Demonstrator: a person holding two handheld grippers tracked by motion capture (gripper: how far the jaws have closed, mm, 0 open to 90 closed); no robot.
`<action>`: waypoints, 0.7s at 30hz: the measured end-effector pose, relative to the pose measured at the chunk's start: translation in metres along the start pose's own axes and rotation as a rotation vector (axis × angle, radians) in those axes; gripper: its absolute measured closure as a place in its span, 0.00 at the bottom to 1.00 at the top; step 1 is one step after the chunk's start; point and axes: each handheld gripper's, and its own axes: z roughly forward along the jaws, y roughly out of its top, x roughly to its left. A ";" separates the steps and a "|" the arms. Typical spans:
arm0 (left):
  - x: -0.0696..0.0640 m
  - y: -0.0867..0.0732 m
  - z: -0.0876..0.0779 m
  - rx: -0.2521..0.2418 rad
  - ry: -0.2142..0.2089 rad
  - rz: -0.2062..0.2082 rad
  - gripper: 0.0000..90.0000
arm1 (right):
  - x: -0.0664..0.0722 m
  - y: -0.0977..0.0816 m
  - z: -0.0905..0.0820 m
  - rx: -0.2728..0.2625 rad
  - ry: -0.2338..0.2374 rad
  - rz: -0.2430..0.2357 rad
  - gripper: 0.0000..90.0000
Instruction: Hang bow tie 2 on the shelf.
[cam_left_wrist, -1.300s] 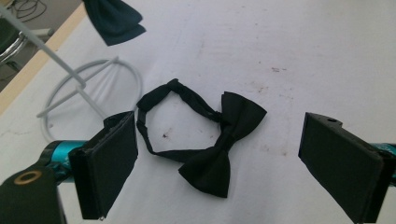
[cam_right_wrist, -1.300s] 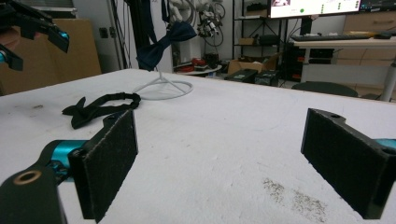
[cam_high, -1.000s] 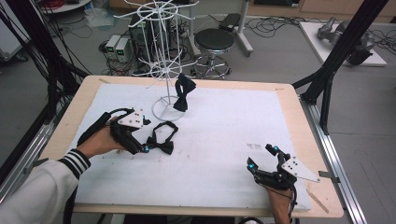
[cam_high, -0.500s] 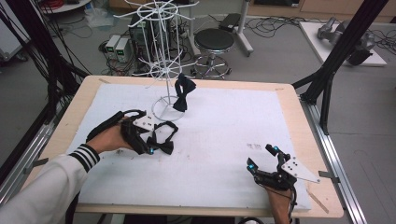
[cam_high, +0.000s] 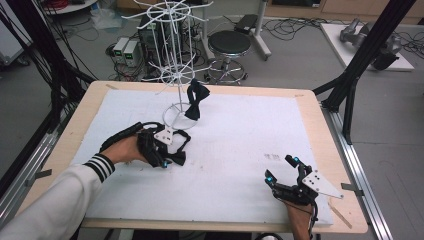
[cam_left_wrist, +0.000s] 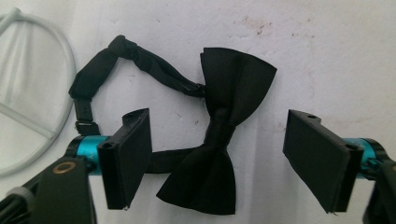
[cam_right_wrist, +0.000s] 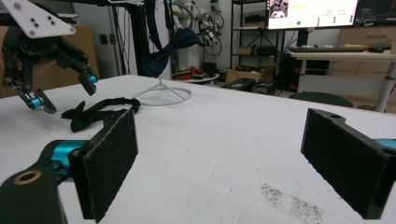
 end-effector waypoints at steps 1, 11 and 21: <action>0.000 0.001 0.001 0.013 -0.005 0.007 0.31 | 0.000 0.000 0.000 0.001 0.000 -0.003 0.11; 0.003 -0.001 0.010 0.071 0.001 0.036 0.40 | 0.001 -0.001 -0.001 -0.009 0.001 -0.014 0.11; 0.005 -0.001 0.013 0.090 -0.033 0.034 0.60 | 0.001 -0.001 -0.002 -0.015 0.000 -0.007 0.11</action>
